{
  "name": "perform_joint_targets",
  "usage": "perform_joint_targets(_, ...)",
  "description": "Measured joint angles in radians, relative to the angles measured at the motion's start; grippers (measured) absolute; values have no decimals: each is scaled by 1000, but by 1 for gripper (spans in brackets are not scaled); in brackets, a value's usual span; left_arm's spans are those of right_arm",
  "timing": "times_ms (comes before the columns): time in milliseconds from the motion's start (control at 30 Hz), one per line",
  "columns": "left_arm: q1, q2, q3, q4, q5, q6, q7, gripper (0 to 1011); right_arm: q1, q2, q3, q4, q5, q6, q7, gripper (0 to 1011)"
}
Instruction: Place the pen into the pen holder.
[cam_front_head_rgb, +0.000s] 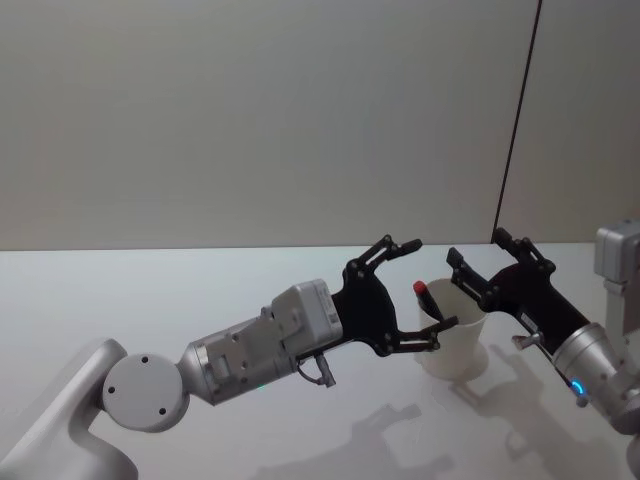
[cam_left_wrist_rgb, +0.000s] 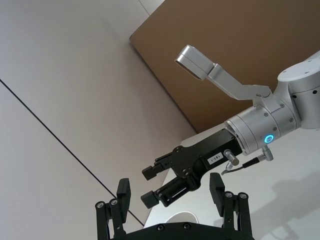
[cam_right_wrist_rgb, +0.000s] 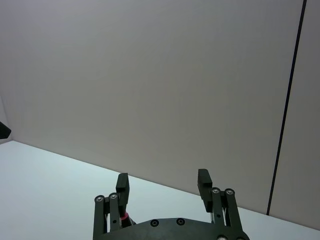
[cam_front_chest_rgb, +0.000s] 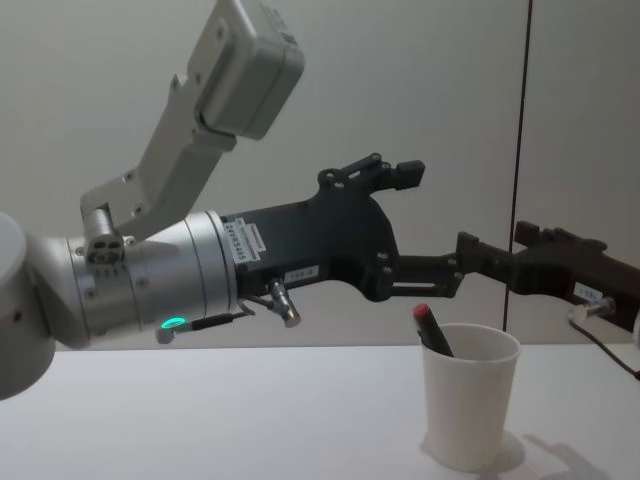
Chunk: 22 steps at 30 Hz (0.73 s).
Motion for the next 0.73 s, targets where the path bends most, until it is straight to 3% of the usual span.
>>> perform_joint_targets(267,0,0,0,0,0,0,0,1004,1,0,0,0,-1,4,2,1001)
perform_joint_targets(733,0,0,0,0,0,0,0,1004,1,0,0,0,-1,7,3,1001)
